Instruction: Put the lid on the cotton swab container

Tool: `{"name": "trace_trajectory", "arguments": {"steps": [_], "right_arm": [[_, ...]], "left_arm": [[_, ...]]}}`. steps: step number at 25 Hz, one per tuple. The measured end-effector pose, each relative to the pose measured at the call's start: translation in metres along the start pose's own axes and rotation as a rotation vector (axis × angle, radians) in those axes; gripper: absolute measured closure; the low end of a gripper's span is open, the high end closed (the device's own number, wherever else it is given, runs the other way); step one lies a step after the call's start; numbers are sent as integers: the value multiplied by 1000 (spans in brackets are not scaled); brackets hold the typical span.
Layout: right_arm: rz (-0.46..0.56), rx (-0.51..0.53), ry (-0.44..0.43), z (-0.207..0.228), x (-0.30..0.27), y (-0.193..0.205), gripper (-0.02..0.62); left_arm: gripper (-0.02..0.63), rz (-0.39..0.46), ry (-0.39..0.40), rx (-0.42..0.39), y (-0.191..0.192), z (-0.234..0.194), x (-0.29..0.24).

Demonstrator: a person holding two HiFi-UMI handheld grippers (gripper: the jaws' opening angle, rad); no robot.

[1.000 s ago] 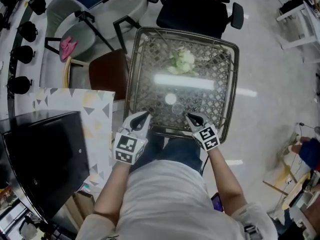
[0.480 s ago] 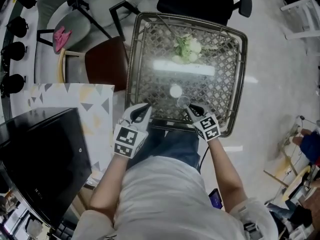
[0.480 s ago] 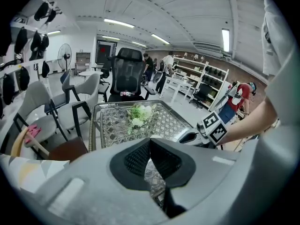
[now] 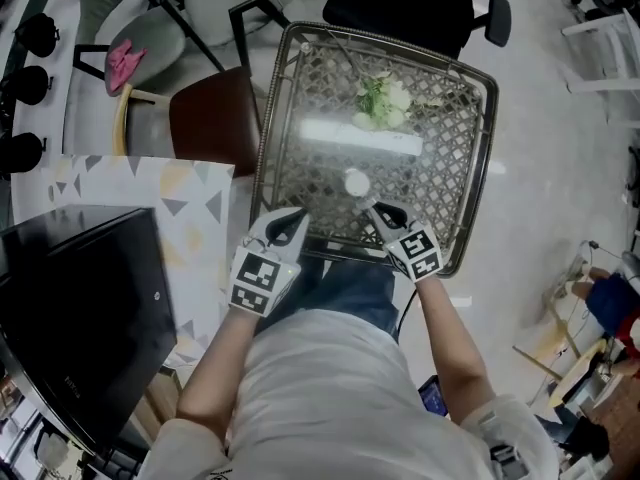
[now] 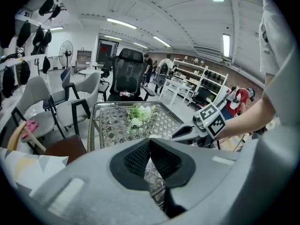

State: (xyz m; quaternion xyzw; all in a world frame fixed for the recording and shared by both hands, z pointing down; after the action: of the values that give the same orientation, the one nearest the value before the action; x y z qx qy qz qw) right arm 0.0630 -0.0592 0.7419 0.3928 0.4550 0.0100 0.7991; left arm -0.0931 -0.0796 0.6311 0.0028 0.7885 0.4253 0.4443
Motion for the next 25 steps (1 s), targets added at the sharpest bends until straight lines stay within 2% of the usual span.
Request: {"name": "trace_trajectory", "arguments": {"steps": [9, 18, 25], "right_arm": [[-27, 33, -24, 2, -23, -23, 568], [-83, 76, -5, 9, -47, -41, 568], [-140, 89, 13, 12, -56, -44, 568]], "left_arm": [[597, 17, -17, 53, 13, -9, 9], [597, 20, -66, 124, 33, -25, 25], [597, 26, -79, 149, 40, -27, 27]]}}
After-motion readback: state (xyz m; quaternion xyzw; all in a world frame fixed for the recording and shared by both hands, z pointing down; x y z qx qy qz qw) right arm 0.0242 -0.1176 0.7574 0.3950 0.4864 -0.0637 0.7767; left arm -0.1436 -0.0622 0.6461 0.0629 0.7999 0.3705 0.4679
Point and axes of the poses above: the fingertips, and each gripper's own axes: x backward along the fingers, z to its right, y out of its underside, the point moved 2 cm from there along x, backward along the fingers, and after that the axes turned 3 degrees about -z, right-handed, at the moved point
